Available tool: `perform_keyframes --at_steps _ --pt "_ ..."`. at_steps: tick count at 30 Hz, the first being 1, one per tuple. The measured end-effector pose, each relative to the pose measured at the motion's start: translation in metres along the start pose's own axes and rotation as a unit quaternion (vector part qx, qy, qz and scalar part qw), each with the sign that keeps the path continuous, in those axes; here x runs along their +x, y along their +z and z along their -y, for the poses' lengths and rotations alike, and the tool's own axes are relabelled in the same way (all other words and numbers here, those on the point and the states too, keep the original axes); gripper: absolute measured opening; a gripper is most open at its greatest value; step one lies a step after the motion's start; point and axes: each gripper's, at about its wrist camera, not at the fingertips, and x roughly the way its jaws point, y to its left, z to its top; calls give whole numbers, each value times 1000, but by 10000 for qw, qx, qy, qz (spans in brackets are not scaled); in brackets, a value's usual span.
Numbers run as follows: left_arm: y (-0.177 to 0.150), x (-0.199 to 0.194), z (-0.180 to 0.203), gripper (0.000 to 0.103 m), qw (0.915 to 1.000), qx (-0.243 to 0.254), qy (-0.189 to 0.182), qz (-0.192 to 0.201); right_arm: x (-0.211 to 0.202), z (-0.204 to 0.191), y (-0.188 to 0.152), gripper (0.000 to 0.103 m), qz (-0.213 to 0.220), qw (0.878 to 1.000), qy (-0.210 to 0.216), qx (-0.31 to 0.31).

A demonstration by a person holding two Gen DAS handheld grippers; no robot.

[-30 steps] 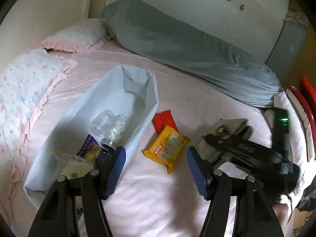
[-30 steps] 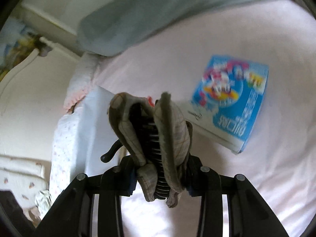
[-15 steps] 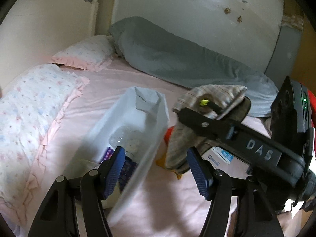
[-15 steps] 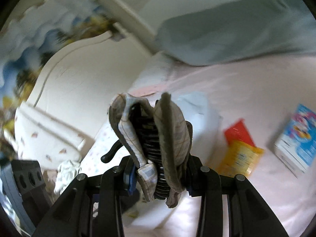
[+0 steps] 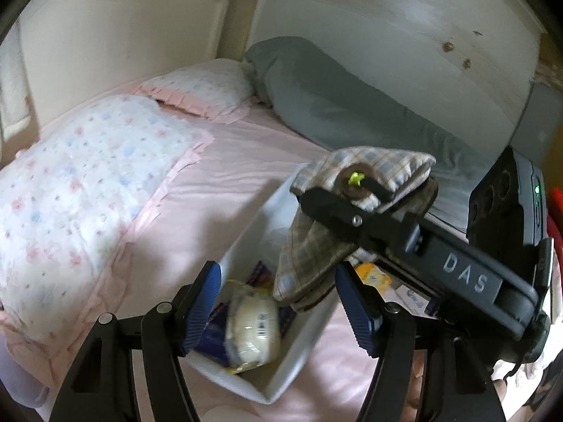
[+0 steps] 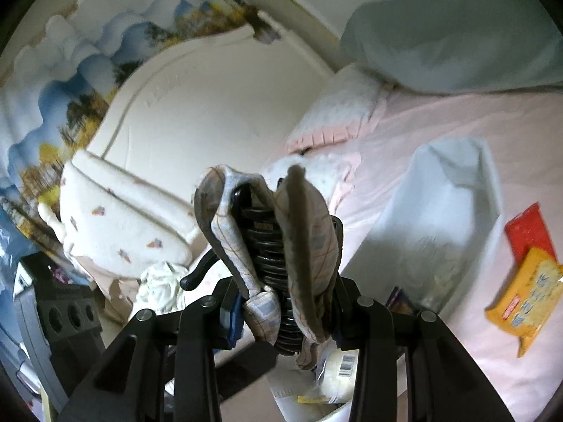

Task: Organize objects
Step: 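Carry the plaid pouch over the white box with the right gripper, then open the right gripper to drop the pouch into the box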

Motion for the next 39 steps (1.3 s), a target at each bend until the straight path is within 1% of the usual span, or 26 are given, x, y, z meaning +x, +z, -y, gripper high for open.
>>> perform_keyframes --at_steps 2,4,10,13,17,22,25,29,31,32,35,39 --pt "-1 2 -10 66 9999 -86 21 -73 10 -1 -2 38 -151 9999 11 -12" --pt "-3 1 -17 66 9998 -158 11 -86 16 -4 -3 38 -214 9998 -5 -47" --pt "-5 1 -27 66 9998 -183 61 -113 25 -12 -4 41 -312 9993 -97 -173" --pt "-6 7 -30 66 9994 -174 168 -261 30 -18 -7 41 -448 9981 -294 -311" --pt "-9 14 -32 66 9983 -166 318 -467 38 -22 -11 43 -701 9941 -670 -480" --pt "-12 18 -33 66 9978 -171 320 -561 44 -17 -10 52 -1088 9876 -1083 -325" --pt "-12 16 -29 66 9980 -135 337 -521 40 -13 -8 53 -1123 9874 -1091 -241" --pt "-10 12 -27 66 9984 -114 418 -369 26 -8 -3 57 -997 9916 -829 28" --pt "-9 9 -27 66 9987 -175 394 -289 19 -7 -1 57 -833 9936 -756 97" --pt "-8 7 -28 66 9987 -213 386 -249 15 -8 1 57 -709 9943 -792 57" --pt "-7 6 -29 66 9986 -262 428 -191 5 -15 3 57 -402 9914 -1212 -278" --pt "-7 7 -29 66 9985 -342 396 -164 -3 -29 2 57 -192 9856 -1513 -723"
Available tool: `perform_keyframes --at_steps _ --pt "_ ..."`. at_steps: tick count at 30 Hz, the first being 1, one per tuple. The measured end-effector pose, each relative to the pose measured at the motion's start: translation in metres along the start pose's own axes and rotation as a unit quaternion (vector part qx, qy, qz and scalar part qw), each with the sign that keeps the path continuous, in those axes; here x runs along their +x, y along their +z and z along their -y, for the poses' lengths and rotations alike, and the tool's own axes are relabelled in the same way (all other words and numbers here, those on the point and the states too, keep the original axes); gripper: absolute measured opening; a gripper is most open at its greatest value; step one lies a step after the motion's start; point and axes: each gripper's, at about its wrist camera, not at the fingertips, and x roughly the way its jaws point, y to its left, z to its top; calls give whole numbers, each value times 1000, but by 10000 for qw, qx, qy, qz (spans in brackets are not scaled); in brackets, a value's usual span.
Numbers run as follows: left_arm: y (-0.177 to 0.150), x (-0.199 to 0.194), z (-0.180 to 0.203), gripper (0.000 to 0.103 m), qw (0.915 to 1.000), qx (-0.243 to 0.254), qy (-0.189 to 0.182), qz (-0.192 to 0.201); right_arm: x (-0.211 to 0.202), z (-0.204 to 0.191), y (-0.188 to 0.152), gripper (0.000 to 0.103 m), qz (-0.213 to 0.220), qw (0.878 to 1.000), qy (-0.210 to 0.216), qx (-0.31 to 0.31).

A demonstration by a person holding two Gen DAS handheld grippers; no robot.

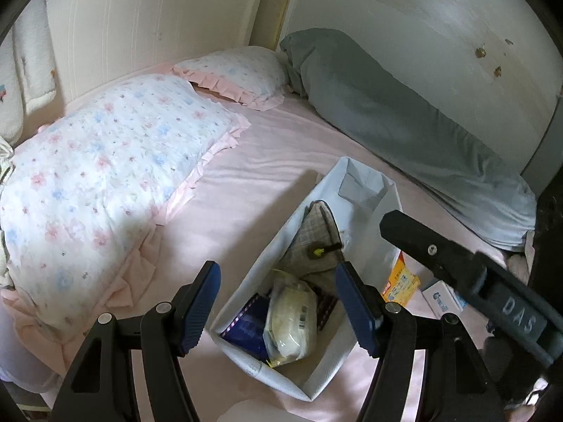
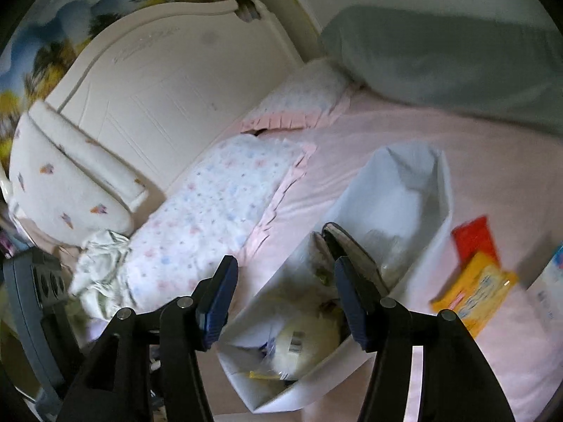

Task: Organize objects
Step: 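Open the right gripper to drop the pouch into the box, then move the right gripper to the yellow cheese biscuit bag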

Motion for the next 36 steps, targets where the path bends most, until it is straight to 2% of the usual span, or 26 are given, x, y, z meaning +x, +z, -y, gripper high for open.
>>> perform_keyframes --at_steps 4,9,15,21,36 --pt "0 1 2 66 10000 -9 -22 -11 3 -2 -2 57 -71 9999 11 -76" --pt "-1 3 10 66 10000 72 -59 9 0 10 -3 57 -98 9997 175 105" --pt "-3 6 29 66 9997 229 -112 27 -12 27 -6 57 -117 9992 138 352" --pt "-8 14 53 66 9990 381 -244 -33 -28 45 -6 57 -101 9987 -241 446" --pt "-22 31 107 67 9944 1047 -117 -132 -38 83 -9 57 -429 9929 -962 551"
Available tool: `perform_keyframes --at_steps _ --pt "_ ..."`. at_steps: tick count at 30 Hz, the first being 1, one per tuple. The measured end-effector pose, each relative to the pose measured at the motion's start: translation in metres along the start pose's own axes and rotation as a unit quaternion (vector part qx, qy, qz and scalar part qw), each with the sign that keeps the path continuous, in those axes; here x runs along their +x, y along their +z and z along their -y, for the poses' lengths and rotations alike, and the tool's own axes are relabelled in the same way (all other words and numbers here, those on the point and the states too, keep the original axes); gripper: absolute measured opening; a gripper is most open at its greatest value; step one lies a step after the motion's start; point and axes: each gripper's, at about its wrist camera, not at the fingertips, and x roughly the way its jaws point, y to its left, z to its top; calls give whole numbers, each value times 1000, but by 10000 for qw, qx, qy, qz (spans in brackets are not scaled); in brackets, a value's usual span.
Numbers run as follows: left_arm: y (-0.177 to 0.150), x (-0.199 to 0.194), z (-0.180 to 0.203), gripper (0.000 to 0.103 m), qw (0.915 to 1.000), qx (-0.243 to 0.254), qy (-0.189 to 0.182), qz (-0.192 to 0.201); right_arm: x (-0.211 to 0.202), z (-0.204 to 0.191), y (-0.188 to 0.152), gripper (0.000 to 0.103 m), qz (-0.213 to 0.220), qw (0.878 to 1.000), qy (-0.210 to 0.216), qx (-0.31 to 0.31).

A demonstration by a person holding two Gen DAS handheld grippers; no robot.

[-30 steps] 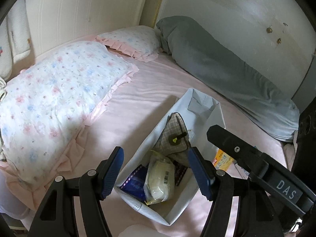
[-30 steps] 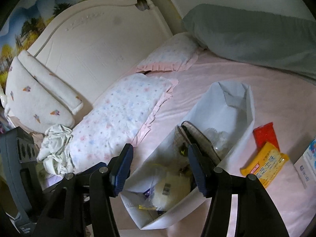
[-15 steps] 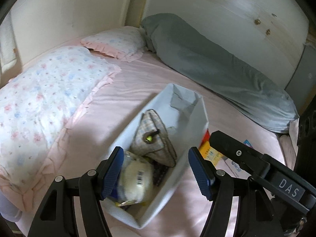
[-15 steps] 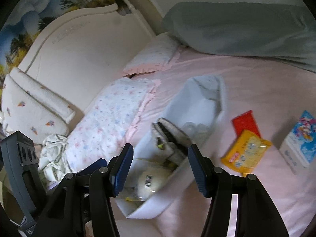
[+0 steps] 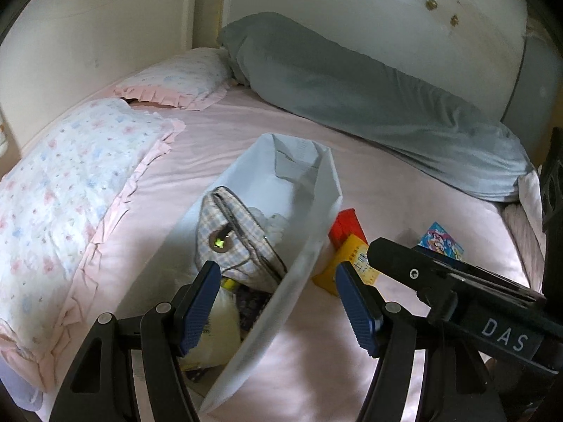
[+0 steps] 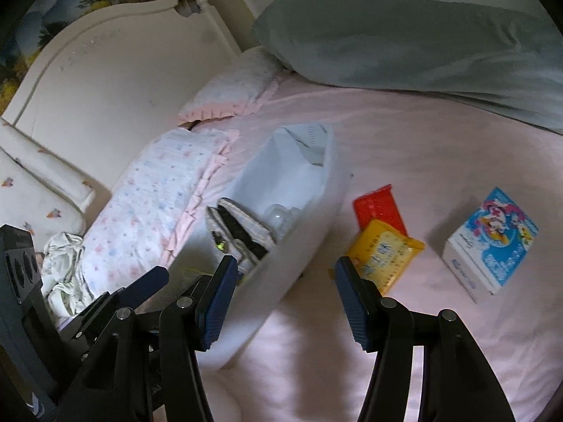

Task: Organize objects
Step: 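Move the right gripper to the yellow cheese biscuit bag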

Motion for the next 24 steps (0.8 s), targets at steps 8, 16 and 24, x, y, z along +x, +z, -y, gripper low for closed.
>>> perform_keyframes --at_steps 8,16,24 --pt "-5 -51 20 71 9885 54 179 1499 -32 16 2 57 730 9961 480 120" --pt "-9 -38 49 69 9808 819 784 1589 -58 16 0 72 1275 9916 165 133" --pt "-6 -6 46 69 9933 755 584 653 -11 58 0 72 323 9948 -491 827"
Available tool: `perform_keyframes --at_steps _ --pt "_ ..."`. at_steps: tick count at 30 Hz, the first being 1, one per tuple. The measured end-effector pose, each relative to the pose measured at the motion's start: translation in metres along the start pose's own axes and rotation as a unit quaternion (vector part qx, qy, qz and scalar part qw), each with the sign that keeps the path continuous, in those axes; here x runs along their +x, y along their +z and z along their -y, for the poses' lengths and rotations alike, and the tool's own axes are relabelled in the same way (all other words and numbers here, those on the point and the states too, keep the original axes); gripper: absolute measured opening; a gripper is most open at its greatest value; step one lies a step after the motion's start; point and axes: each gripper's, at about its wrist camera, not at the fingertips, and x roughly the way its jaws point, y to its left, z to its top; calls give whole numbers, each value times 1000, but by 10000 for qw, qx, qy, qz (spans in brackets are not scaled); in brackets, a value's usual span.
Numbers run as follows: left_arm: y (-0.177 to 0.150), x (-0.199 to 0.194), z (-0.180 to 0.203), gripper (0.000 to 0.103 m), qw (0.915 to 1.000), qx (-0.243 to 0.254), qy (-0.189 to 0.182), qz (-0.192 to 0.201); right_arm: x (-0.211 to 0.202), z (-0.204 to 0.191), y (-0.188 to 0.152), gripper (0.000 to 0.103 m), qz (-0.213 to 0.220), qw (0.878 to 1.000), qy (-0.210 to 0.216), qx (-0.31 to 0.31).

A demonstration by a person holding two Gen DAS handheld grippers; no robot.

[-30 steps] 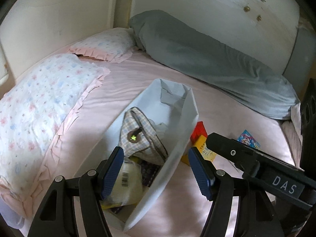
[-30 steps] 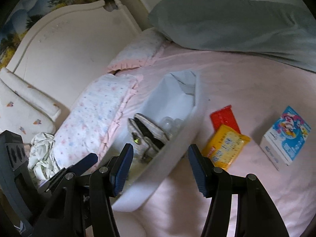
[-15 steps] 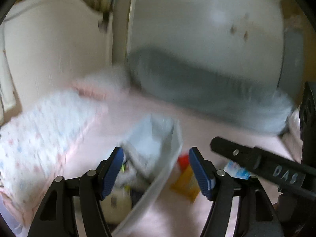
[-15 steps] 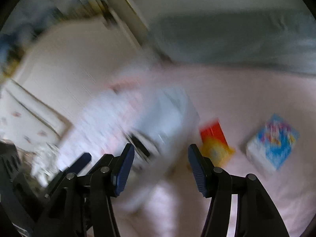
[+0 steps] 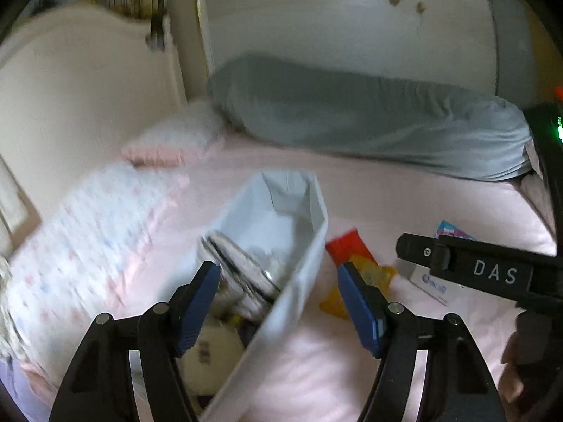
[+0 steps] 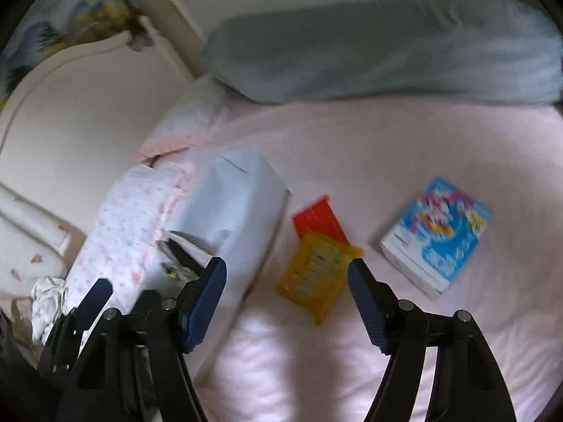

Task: Organize objects
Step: 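Move the right gripper to the yellow cheese biscuit bag, then close the right gripper on the yellow biscuit bag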

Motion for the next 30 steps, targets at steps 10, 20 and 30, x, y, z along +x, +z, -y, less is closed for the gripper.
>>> perform_keyframes --at_steps 10,20,30 --pt "0 12 -22 69 9987 -352 -176 -337 73 27 -12 69 -939 9923 23 802" --pt "3 23 -35 69 9936 -569 -657 -721 126 28 -30 66 -1392 9794 128 1454" --pt "4 22 -47 69 9922 -756 -687 -718 80 50 -32 19 -576 9745 877 1986"
